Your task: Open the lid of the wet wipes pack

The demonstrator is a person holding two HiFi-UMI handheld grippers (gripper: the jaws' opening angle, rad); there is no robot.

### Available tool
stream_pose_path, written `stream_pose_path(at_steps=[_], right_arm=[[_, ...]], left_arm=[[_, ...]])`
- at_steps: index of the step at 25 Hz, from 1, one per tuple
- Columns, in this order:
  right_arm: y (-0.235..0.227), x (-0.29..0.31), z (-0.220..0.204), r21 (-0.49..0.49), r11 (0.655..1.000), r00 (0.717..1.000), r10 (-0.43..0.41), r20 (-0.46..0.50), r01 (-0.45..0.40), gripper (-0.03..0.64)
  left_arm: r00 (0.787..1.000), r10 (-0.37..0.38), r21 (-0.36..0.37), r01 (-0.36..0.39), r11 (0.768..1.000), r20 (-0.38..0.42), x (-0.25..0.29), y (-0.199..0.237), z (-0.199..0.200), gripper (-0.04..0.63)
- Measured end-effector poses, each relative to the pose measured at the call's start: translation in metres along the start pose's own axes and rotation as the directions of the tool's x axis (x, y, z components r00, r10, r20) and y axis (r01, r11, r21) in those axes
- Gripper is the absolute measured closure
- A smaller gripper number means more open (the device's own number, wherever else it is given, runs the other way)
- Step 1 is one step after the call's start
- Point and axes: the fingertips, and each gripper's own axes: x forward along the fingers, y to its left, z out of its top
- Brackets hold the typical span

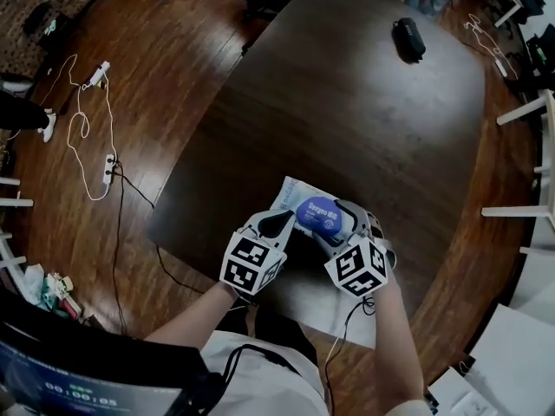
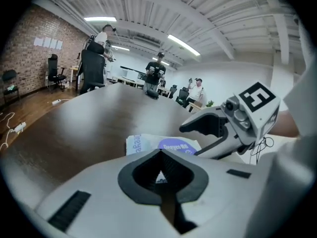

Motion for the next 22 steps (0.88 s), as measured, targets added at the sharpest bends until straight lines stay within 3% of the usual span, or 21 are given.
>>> stream_pose_path(at_steps=[6,11,17,22], right_arm=[[0.007,0.016,-0.005,0.001,0.996,0.995,0.084,-0.052,-0.084,0.309],[0.008,0.027,-0.008,-0.048,0.997,0.992,0.057,-0.110,-0.062,0.305],[0.005,0.029,-0.010,-0.064,0.995,0.989,0.070,-0.134,-0.079,0.305],[0.001,0.032,-0.017,0.040,0.988,0.978,0.154,-0.138,-0.150,0.305]], left_arm=[[0.997,0.027,-0.041,-0.030,0.999,-0.067,0.010,0.004,-0.019,0.594],[0.994,0.026,-0.056,-0.032,0.998,-0.105,0.016,0.008,-0.029,0.595],[0.992,0.026,0.007,-0.025,1.000,-0.127,0.019,0.007,-0.033,0.594],[0.991,0.046,0.040,-0.041,0.998,-0.124,0.022,0.007,-0.035,0.595]])
